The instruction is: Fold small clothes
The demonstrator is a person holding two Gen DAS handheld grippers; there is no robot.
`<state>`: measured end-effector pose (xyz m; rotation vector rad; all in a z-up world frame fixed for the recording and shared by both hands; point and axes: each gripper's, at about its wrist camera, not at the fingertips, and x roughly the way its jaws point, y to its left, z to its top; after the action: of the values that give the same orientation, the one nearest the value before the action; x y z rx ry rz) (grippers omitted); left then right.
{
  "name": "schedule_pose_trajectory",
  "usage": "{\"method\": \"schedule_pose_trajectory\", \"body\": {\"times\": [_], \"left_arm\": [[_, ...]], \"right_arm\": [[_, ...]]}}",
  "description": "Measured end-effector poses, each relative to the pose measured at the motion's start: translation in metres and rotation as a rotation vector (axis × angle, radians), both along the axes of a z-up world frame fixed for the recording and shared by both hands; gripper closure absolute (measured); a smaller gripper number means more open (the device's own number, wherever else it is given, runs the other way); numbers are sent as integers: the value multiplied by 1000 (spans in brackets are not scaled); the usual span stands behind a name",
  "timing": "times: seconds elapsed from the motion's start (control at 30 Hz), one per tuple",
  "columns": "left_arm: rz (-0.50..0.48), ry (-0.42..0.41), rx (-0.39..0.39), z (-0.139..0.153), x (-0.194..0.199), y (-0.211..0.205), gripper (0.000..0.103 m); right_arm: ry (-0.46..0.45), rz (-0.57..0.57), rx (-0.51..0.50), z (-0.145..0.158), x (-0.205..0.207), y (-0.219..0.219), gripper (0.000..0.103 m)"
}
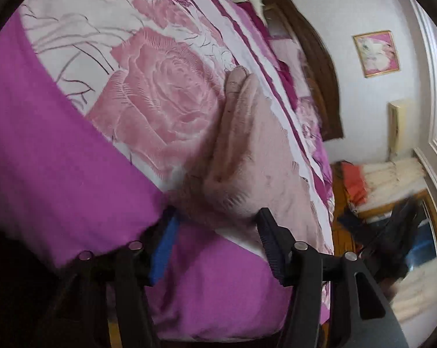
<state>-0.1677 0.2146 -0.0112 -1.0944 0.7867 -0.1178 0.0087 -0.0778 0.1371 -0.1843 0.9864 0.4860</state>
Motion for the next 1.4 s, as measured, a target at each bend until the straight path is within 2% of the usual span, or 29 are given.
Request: {"method": "schedule_pose_trajectory", "body": {"times": [0.07,0.1,0.13,0.17,0.3,0.37,0.4,0.5,0.53,0.57,0.6,0.63,0.7,0.73,0.8,0.9,0.97,1.07,1.1,1.17,1.23,1.3,1.4], "left_arm": [[11,-41,-127,-3,6,12,73],[6,-70,-147,-3,11,16,73],[0,-76,-139,-4,17,19,82],[-9,-67,-128,-7,24,21,100],[-26,-65,-84,-10,31,19,103],[-37,-70,-35,-3,31,17,103],[-41,-68,-9,0,32,14,103],[-50,-65,42,5,35,9,103],[-55,-66,58,7,37,8,103],[-50,-65,74,11,37,9,103],[-32,-73,85,16,36,13,103],[-18,-83,77,23,35,19,103],[-18,-117,49,37,35,27,103],[-16,-138,72,49,35,30,103],[-8,-146,125,68,30,33,103],[37,-174,163,87,7,42,103],[85,-177,218,101,-9,49,103],[114,-186,225,115,-26,54,103],[112,-178,257,121,-30,50,103],[88,-161,341,126,-34,29,103],[49,-177,413,131,-44,16,103],[6,-200,510,147,-45,-17,103],[-63,-238,591,167,-34,-63,103]], "right_arm": [[46,44,14,3,6,38,12],[86,70,10,3,12,68,11],[114,94,6,2,16,90,11],[137,121,-6,0,19,113,11],[213,166,-139,-23,28,214,11],[238,161,-271,-49,35,255,11],[234,144,-373,-63,35,274,11],[190,115,-582,-93,30,301,18],[155,104,-610,-96,27,306,30],[83,91,-620,-93,24,310,67],[13,85,-660,-91,22,313,89],[-23,75,-648,-87,24,312,89],[40,38,-521,-74,34,297,90],[83,24,-422,-61,42,286,90],[150,20,-302,-42,50,270,90],[204,98,-202,-15,39,280,90],[192,177,-169,0,26,291,90],[184,281,-117,24,7,296,90],[183,305,-109,28,7,295,90],[166,348,-108,39,0,290,90],[158,367,-111,45,-2,279,90],[149,371,-118,51,-4,259,90],[134,360,-121,59,3,223,89]]}}
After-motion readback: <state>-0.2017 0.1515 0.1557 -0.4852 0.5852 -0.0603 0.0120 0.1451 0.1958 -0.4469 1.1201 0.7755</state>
